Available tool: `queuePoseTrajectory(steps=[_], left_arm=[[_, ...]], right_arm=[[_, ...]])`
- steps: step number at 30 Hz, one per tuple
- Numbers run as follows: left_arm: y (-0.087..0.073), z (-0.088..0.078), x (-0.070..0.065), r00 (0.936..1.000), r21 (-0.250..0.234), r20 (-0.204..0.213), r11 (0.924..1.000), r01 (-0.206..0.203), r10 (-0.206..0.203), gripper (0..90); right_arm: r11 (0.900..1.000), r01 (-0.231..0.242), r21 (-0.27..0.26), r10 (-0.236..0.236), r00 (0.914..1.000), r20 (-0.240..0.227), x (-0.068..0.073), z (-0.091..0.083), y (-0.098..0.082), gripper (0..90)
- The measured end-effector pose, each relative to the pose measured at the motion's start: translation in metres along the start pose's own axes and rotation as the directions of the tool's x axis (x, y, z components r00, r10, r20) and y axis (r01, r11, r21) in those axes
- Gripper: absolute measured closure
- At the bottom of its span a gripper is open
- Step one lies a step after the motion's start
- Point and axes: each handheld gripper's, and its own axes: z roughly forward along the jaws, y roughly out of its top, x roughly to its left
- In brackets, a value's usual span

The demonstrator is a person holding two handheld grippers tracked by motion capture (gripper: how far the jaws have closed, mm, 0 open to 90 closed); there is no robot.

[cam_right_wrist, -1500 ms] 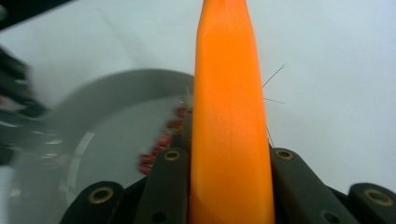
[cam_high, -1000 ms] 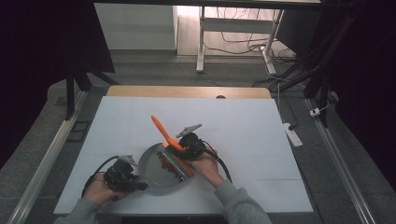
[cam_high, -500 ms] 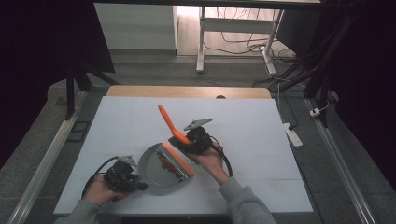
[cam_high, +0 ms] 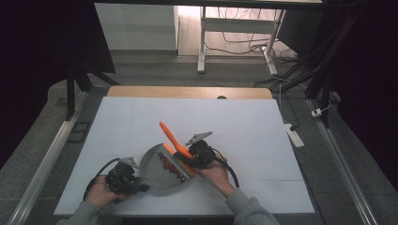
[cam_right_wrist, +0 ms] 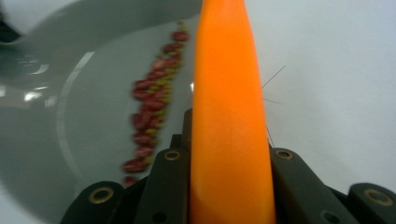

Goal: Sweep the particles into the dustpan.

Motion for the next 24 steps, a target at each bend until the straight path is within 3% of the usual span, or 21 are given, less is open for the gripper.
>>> queuePoseTrajectory(steps=[7,16,24], left_arm=[[0.000,0.001,0.000,1.0000,-0.016,0.002,0.9999,0.004,-0.004,61.9],[-0.002,0.000,0.001,1.0000,-0.048,0.004,0.9988,0.009,-0.009,61.9],[-0.004,-0.003,0.002,0.9997,-0.083,-0.003,0.9963,0.022,-0.023,61.9]], right_arm=[[0.999,0.032,-0.005,-0.032,0.9967,-0.074,0.013,0.000,0.005,77.7],[0.995,-0.011,-0.094,0.009,0.9996,-0.027,-0.005,-0.023,0.005,77.7],[0.988,-0.018,-0.155,0.010,0.9984,-0.055,-0.014,-0.040,0.002,77.7]])
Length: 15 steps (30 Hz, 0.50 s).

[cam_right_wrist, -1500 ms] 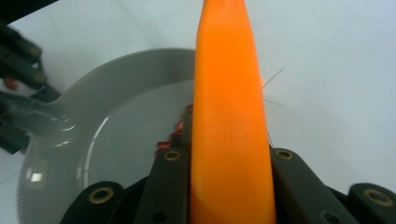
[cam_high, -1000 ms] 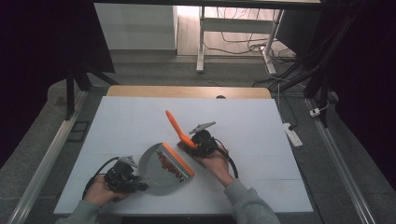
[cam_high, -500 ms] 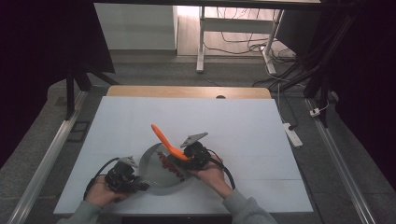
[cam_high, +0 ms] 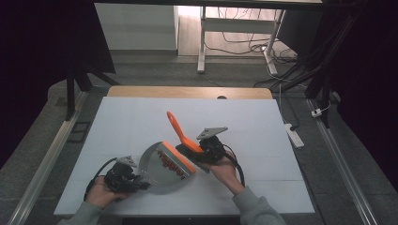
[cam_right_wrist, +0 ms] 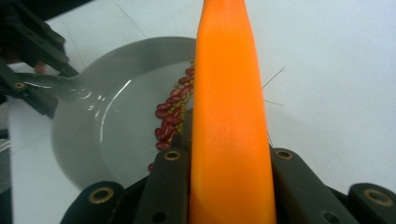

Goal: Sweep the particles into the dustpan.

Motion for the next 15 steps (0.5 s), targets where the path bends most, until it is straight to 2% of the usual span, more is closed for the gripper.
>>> queuePoseTrajectory(steps=[3,10,15], left_arm=[[-0.001,-0.003,0.001,0.9999,-0.015,-0.012,0.9999,0.001,-0.001,61.9],[-0.004,-0.009,0.006,0.9991,-0.044,-0.020,0.9984,0.036,-0.037,61.8],[-0.006,-0.012,0.007,0.9976,-0.063,-0.037,0.9964,0.056,-0.059,61.9]], right_arm=[[1.000,-0.011,-0.020,0.011,0.9992,-0.039,-0.007,-0.009,-0.002,77.7],[1.000,-0.020,-0.021,0.020,0.9995,0.022,-0.022,-0.027,-0.011,77.7],[0.999,-0.031,-0.016,0.031,0.9987,0.041,-0.029,-0.035,-0.017,77.6]])
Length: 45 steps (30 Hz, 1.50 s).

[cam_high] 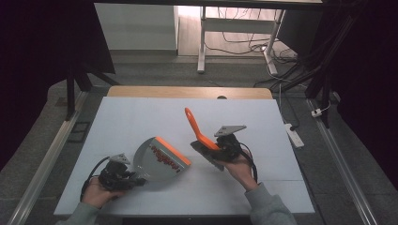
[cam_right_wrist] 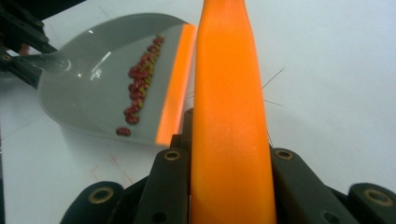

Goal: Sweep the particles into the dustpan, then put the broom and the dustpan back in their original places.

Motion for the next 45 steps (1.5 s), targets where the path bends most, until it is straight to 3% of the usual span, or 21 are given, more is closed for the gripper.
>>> queuePoseTrajectory(steps=[25,31,45], left_arm=[[-0.004,-0.010,0.003,0.9908,-0.098,-0.079,0.9899,0.102,-0.110,61.9],[-0.007,-0.012,0.002,0.9839,-0.127,-0.103,0.9830,0.132,-0.146,61.9],[-0.009,-0.012,0.002,0.9677,-0.158,-0.146,0.9705,0.182,-0.205,61.9]], right_arm=[[1.000,-0.028,0.011,0.028,0.9987,0.042,-0.016,-0.027,-0.019,77.6],[1.000,-0.007,0.026,0.007,0.9994,0.035,-0.015,-0.035,-0.024,77.6],[0.999,-0.030,0.046,0.028,0.9989,0.037,-0.023,-0.055,-0.044,77.6]])
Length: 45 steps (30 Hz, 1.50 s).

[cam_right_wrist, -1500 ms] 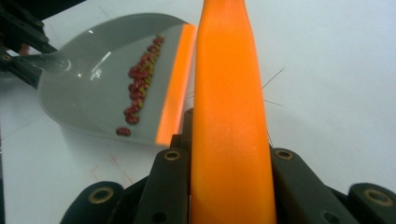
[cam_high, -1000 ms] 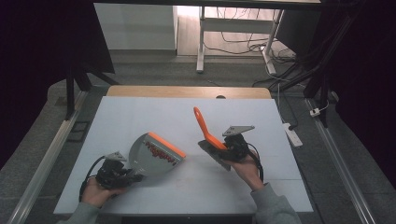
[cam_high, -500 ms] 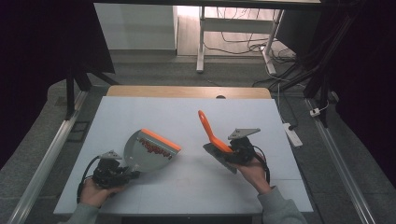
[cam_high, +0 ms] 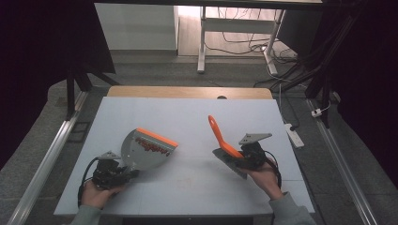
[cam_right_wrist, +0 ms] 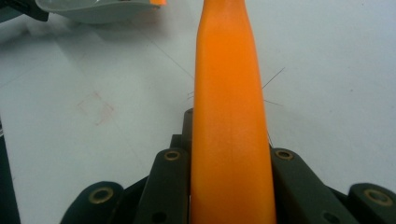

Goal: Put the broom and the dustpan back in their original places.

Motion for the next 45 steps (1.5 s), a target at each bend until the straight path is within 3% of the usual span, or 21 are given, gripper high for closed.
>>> queuePoseTrajectory(steps=[7,12,24,29,35,45], left_arm=[[-0.003,0.001,-0.003,0.9979,-0.024,-0.041,0.9985,0.050,-0.051,61.9],[-0.006,0.001,-0.005,0.9924,-0.046,-0.079,0.9948,0.090,-0.094,61.8],[-0.013,0.002,-0.002,0.9683,-0.087,-0.153,0.9787,0.186,-0.198,61.8],[-0.015,0.003,0.002,0.9642,-0.082,-0.157,0.9758,0.203,-0.213,61.8],[-0.015,0.004,0.004,0.9586,-0.084,-0.173,0.9732,0.214,-0.226,61.7],[-0.014,0.007,0.006,0.9557,-0.077,-0.181,0.9721,0.221,-0.232,61.7]], right_arm=[[1.000,-0.027,0.005,0.028,0.9995,-0.017,-0.003,-0.011,-0.010,77.6],[0.999,-0.049,0.003,0.049,0.9985,-0.024,-0.004,-0.017,-0.014,77.6],[0.998,-0.054,0.016,0.055,0.9982,-0.025,-0.005,-0.023,-0.020,77.5],[0.997,-0.071,0.021,0.072,0.9973,-0.018,-0.007,-0.025,-0.023,77.5],[0.994,-0.105,0.021,0.106,0.9929,-0.053,-0.009,-0.024,-0.026,77.6],[0.987,-0.143,0.074,0.145,0.9890,-0.029,-0.020,-0.011,-0.036,77.6]])
